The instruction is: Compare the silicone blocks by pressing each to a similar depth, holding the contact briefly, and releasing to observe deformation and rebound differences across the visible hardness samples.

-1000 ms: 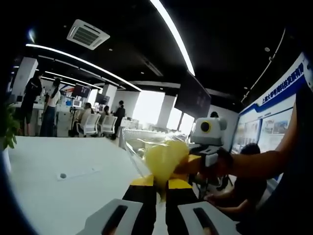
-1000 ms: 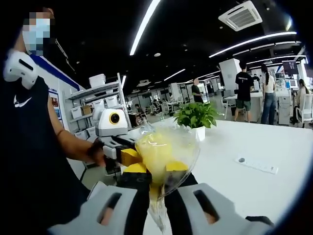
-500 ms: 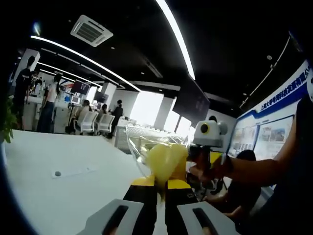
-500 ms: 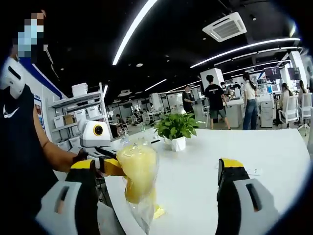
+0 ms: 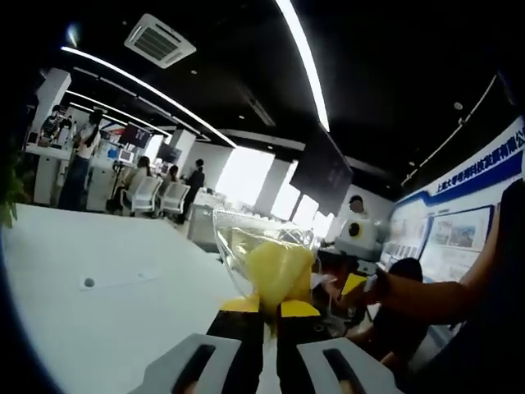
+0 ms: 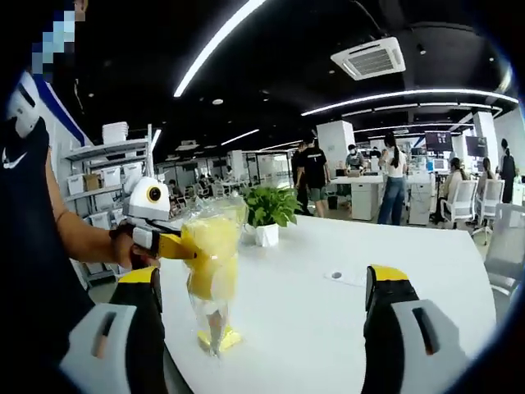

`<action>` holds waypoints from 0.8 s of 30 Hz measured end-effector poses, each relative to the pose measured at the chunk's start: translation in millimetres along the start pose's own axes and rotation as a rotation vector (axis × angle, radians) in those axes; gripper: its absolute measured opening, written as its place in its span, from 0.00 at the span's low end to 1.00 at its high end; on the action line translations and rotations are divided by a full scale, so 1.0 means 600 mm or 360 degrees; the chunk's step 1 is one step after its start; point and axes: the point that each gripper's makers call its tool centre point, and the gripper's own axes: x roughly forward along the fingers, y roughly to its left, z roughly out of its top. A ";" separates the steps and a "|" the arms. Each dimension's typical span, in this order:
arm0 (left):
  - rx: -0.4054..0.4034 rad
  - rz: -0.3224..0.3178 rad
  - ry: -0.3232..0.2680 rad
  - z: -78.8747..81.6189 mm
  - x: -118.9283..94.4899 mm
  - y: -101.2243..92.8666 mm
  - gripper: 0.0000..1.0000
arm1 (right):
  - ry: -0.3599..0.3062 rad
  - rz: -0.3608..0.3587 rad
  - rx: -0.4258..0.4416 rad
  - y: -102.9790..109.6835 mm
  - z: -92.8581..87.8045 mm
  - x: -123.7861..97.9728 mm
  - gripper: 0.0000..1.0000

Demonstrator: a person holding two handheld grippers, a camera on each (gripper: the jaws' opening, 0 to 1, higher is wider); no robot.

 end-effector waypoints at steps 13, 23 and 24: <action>-0.0117 0.0008 0.0109 -0.030 0.021 0.020 0.02 | 0.0106 -0.0253 0.0069 -0.041 -0.110 -0.127 0.97; -0.0276 0.0005 0.0139 -0.059 0.024 0.036 0.02 | 0.0235 -0.0435 -0.0022 -0.051 -0.210 -0.184 0.97; -0.0284 0.0006 0.0139 -0.059 0.023 0.037 0.02 | 0.0214 -0.0450 -0.0007 -0.054 -0.211 -0.187 0.97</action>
